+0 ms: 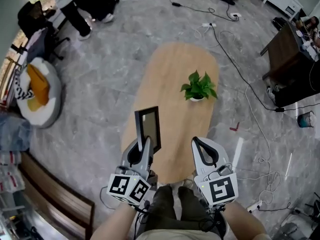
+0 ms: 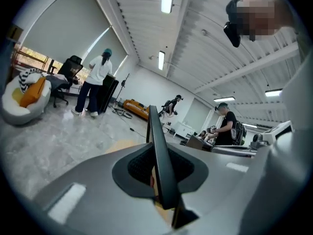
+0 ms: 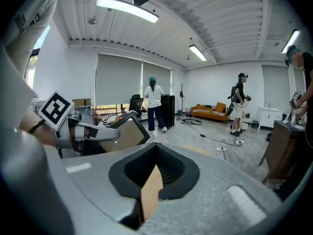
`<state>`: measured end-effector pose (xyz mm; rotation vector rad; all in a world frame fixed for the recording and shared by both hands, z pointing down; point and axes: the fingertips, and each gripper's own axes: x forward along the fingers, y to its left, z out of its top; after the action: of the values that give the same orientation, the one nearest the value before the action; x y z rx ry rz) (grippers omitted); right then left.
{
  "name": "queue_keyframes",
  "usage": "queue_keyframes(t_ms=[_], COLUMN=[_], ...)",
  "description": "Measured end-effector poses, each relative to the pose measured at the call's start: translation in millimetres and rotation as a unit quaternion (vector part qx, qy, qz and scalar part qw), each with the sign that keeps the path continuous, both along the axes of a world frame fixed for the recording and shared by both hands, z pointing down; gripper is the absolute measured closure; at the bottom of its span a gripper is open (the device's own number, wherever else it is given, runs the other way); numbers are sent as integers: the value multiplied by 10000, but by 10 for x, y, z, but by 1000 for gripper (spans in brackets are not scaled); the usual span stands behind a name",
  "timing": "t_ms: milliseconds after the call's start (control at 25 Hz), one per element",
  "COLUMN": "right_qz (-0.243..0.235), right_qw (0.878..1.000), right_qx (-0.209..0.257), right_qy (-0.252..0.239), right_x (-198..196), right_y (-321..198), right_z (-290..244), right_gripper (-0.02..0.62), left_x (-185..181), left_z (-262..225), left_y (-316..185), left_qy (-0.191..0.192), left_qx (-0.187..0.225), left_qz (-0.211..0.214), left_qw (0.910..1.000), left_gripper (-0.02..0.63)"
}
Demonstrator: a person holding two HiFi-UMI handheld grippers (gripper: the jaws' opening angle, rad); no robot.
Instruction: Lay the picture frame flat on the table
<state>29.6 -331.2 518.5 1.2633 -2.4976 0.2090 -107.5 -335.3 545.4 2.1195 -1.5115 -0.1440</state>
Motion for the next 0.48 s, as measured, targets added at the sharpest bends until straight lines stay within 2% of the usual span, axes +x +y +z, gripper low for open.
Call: queue_keyframes(t_ms=[280,480], right_qz=[-104,-155], right_qw=[9993,9980], right_qx=[-344,-598], right_qy=[73,120], right_x=[-90,-156], right_y=[-88,-75], right_z=[653,1107], right_gripper=[594,594], left_x=[-8,-62], left_z=[846,1509], left_y=[-76,-100], left_qy=[393,712], left_qx=[-643,-1082], left_qz=[3,-57], left_qw=[9972,9916], left_gripper=[537,536])
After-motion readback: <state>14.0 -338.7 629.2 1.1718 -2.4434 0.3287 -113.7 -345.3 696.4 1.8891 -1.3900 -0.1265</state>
